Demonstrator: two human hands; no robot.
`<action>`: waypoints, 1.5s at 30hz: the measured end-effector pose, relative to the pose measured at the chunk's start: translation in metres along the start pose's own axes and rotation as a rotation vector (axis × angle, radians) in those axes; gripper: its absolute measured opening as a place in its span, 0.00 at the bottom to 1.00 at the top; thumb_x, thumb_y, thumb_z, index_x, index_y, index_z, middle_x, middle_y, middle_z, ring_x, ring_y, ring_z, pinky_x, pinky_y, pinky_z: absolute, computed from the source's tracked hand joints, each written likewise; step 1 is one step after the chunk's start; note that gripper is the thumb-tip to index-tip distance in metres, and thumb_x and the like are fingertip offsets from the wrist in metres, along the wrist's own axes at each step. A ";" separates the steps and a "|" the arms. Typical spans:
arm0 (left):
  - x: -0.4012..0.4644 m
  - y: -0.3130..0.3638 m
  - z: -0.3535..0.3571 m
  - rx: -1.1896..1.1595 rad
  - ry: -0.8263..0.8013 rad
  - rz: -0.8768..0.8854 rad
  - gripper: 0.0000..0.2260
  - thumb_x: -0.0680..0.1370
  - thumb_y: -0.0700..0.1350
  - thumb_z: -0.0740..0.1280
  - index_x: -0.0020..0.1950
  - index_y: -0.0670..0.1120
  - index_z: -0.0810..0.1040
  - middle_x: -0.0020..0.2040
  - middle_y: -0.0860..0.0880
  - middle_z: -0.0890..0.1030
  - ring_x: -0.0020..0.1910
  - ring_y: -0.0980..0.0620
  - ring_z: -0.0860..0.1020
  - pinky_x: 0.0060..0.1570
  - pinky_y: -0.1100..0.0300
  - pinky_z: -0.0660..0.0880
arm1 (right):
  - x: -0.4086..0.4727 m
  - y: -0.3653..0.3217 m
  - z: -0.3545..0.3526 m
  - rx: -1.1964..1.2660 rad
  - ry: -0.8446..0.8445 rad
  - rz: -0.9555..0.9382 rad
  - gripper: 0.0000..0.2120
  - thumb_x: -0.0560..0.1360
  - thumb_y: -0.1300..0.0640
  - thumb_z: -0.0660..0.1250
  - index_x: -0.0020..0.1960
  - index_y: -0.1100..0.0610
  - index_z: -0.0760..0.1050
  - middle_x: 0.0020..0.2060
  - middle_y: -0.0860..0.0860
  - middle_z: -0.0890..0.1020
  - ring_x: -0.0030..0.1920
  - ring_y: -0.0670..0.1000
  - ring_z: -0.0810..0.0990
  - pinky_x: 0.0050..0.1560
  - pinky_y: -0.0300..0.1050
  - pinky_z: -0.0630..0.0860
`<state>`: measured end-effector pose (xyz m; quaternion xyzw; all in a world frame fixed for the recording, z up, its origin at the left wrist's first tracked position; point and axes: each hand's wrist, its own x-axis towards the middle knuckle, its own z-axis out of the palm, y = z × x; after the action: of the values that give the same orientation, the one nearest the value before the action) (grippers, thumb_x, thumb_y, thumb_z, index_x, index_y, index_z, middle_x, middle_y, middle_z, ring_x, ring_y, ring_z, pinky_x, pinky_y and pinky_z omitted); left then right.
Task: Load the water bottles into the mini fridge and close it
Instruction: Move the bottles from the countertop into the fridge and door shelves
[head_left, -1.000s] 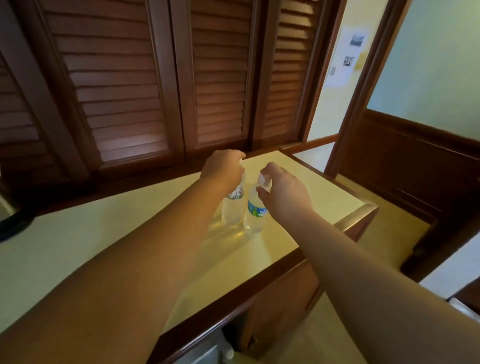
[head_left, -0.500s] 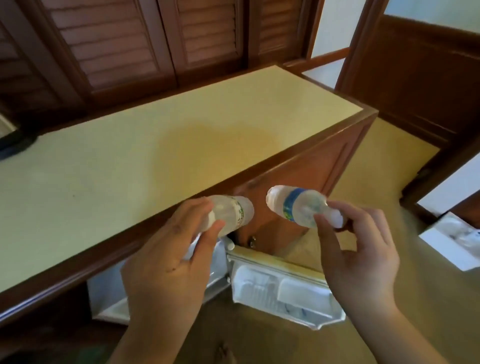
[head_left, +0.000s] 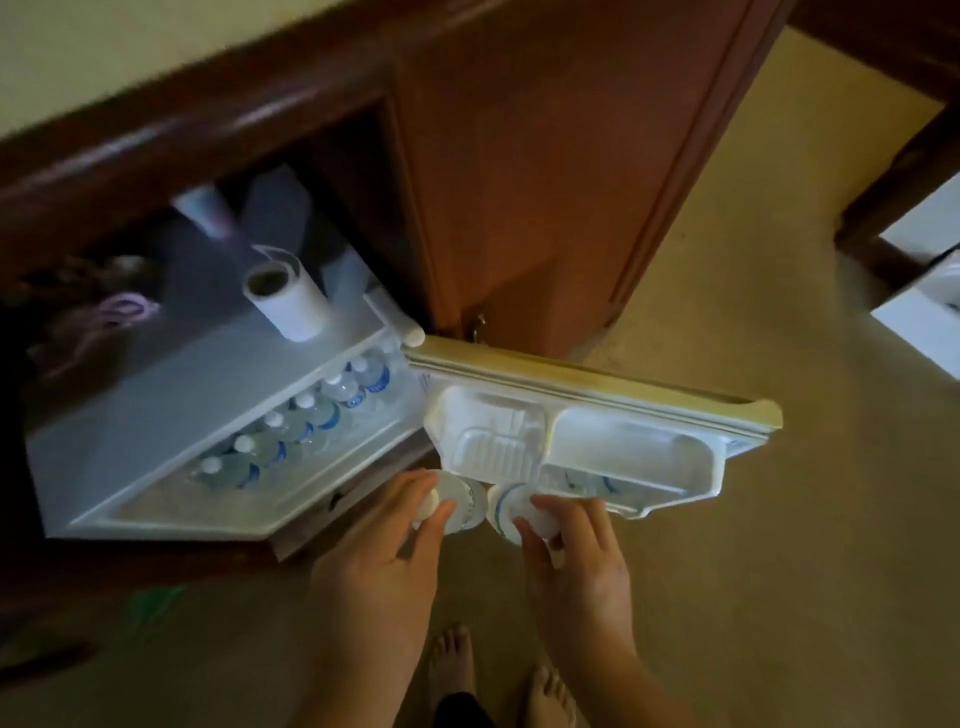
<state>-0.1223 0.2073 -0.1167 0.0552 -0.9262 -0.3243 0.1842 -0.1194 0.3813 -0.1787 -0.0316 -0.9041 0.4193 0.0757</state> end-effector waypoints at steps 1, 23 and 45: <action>-0.006 -0.011 0.018 0.008 0.005 -0.018 0.17 0.69 0.42 0.82 0.57 0.44 0.87 0.54 0.51 0.87 0.45 0.54 0.87 0.46 0.55 0.84 | -0.001 0.017 0.020 -0.005 0.007 0.006 0.16 0.75 0.57 0.75 0.60 0.49 0.75 0.57 0.45 0.78 0.52 0.45 0.79 0.42 0.46 0.83; -0.027 -0.132 0.168 -0.100 -0.059 -0.005 0.10 0.77 0.43 0.77 0.58 0.45 0.86 0.48 0.50 0.87 0.42 0.59 0.81 0.47 0.75 0.74 | 0.034 0.173 0.177 -0.058 0.262 0.311 0.15 0.77 0.62 0.73 0.63 0.61 0.78 0.55 0.55 0.78 0.48 0.55 0.80 0.49 0.50 0.78; 0.039 -0.136 0.227 -0.186 -0.278 0.018 0.12 0.77 0.44 0.76 0.60 0.49 0.86 0.51 0.52 0.86 0.45 0.62 0.77 0.48 0.73 0.73 | 0.031 0.094 0.092 -0.096 0.279 -0.150 0.07 0.79 0.61 0.70 0.55 0.59 0.83 0.44 0.51 0.81 0.42 0.51 0.79 0.41 0.48 0.78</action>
<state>-0.2467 0.2237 -0.3533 -0.0160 -0.9092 -0.4114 0.0613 -0.1658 0.3763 -0.3052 -0.0253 -0.9036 0.3605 0.2299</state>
